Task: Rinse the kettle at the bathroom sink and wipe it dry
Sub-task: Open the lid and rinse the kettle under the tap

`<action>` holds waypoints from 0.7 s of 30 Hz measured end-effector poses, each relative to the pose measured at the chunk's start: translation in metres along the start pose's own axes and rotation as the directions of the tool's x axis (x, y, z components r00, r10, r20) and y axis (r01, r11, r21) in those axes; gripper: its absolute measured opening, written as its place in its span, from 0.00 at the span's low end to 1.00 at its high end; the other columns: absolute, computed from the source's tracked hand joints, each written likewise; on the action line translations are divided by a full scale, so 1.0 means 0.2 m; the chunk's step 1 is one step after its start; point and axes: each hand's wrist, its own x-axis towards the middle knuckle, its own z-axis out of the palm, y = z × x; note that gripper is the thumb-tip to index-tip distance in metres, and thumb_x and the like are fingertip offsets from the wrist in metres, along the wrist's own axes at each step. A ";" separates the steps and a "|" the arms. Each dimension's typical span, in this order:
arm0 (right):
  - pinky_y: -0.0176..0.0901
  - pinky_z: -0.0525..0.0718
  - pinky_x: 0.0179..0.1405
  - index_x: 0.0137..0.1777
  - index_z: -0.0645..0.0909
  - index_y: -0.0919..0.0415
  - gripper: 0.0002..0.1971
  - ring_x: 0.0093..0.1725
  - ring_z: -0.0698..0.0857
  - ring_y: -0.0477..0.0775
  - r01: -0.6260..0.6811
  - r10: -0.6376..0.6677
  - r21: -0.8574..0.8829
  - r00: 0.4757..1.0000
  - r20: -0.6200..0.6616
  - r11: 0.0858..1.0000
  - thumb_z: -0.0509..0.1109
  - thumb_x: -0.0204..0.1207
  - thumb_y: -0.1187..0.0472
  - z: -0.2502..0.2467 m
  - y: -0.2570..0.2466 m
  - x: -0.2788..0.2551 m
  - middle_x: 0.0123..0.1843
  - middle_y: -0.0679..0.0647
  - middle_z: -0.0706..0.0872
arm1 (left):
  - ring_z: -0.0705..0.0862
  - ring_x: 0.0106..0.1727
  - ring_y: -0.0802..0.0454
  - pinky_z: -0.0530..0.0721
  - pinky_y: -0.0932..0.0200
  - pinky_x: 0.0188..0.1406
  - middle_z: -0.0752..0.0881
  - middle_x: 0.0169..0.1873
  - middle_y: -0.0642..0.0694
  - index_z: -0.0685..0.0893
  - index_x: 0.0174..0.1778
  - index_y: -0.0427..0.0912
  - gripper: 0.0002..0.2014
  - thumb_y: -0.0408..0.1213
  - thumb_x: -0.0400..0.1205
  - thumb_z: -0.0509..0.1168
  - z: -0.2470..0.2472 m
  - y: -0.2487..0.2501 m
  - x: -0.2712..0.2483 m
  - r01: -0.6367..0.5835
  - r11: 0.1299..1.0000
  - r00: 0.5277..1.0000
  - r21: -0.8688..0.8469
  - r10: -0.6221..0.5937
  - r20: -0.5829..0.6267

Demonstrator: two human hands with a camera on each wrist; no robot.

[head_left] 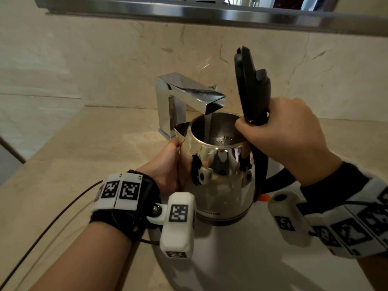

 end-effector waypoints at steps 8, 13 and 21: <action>0.33 0.70 0.25 0.27 0.69 0.47 0.15 0.25 0.75 0.42 0.001 -0.001 0.000 1.000 0.018 1.000 0.66 0.68 0.42 0.00 -0.01 -0.01 0.23 0.42 0.75 | 0.85 0.41 0.46 0.82 0.57 0.33 0.88 0.48 0.38 0.84 0.60 0.41 0.33 0.61 0.81 0.45 -0.01 0.00 0.02 -0.003 1.000 1.000 0.014 0.003 -0.017; 0.34 0.73 0.26 0.27 0.69 0.48 0.16 0.25 0.75 0.43 -0.007 0.007 0.000 1.000 -0.002 1.000 0.68 0.69 0.43 0.00 0.00 -0.01 0.23 0.43 0.75 | 0.88 0.37 0.46 0.85 0.57 0.30 0.87 0.45 0.39 0.85 0.53 0.41 0.31 0.60 0.81 0.45 -0.02 0.00 0.02 0.003 1.000 1.000 -0.002 -0.003 0.006; 0.34 0.73 0.26 0.27 0.69 0.47 0.15 0.25 0.75 0.43 -0.013 0.013 -0.001 1.000 0.003 1.000 0.67 0.68 0.42 -0.01 0.00 -0.01 0.23 0.42 0.75 | 0.90 0.37 0.45 0.83 0.53 0.37 0.91 0.42 0.38 0.87 0.51 0.41 0.33 0.61 0.81 0.44 -0.04 -0.01 0.05 -0.009 1.000 0.999 -0.004 0.010 0.047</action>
